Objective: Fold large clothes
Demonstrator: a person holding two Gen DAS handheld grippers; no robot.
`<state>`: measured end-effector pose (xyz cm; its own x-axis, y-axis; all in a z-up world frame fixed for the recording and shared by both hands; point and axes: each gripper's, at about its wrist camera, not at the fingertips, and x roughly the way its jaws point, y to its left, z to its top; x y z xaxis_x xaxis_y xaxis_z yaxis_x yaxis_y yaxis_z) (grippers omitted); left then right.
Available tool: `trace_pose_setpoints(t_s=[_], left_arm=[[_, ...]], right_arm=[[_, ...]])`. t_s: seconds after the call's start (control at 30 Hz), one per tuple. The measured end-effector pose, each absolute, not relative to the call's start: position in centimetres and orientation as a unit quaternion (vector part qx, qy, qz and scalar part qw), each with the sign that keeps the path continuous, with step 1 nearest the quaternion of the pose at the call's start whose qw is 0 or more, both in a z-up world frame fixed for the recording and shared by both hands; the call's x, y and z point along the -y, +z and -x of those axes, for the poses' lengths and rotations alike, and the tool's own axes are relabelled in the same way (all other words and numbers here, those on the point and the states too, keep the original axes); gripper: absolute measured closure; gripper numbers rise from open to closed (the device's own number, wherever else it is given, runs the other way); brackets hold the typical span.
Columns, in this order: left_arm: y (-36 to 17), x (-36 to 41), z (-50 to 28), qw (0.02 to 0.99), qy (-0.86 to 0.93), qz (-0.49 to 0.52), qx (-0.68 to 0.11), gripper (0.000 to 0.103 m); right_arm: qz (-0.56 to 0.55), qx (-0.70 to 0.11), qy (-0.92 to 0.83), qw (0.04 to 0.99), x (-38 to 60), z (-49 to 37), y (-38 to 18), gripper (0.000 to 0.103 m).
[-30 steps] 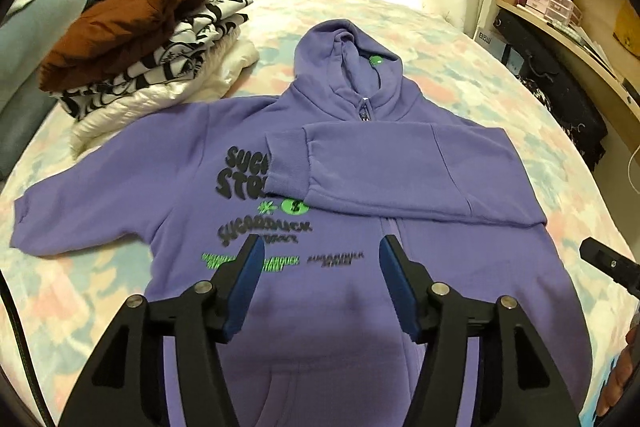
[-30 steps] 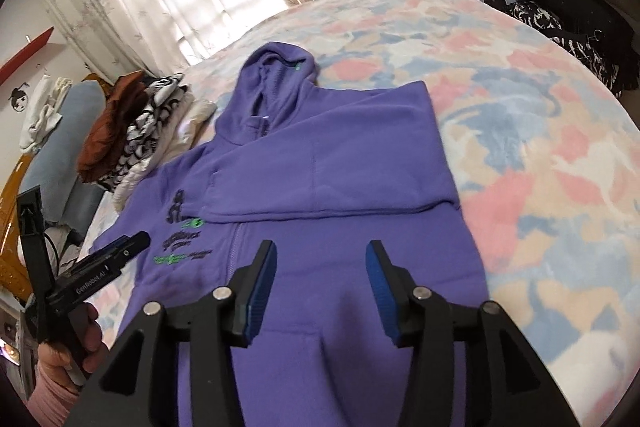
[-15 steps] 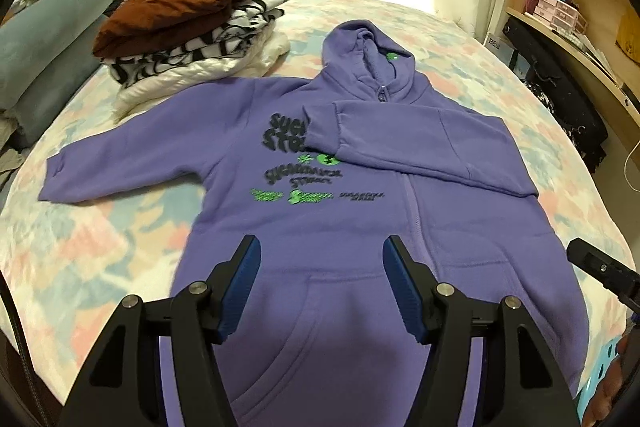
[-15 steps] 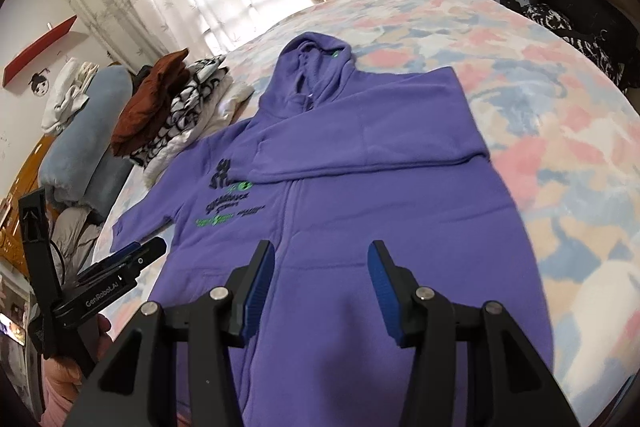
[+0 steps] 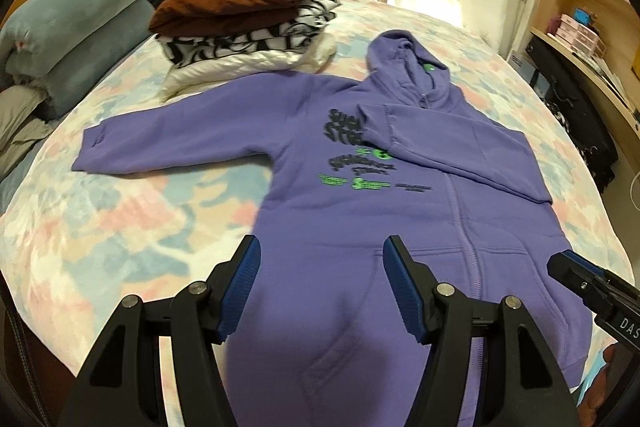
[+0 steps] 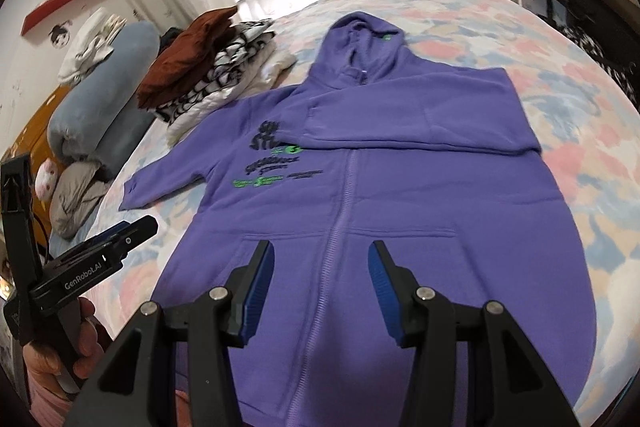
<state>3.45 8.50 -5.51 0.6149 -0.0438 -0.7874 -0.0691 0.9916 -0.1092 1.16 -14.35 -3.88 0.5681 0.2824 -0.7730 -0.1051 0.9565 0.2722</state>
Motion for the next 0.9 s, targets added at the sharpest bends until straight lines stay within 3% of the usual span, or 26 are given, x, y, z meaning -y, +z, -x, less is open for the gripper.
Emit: trace_pose_setpoints(t_s=[0.9], left_arm=[[-10.9, -25.4, -9.0, 0.872, 0.096, 0.173, -0.447, 0.041]], right_arm=[[-0.031, -0.439, 0.165, 0.883, -0.2, -9.7, -6.0, 0.054]])
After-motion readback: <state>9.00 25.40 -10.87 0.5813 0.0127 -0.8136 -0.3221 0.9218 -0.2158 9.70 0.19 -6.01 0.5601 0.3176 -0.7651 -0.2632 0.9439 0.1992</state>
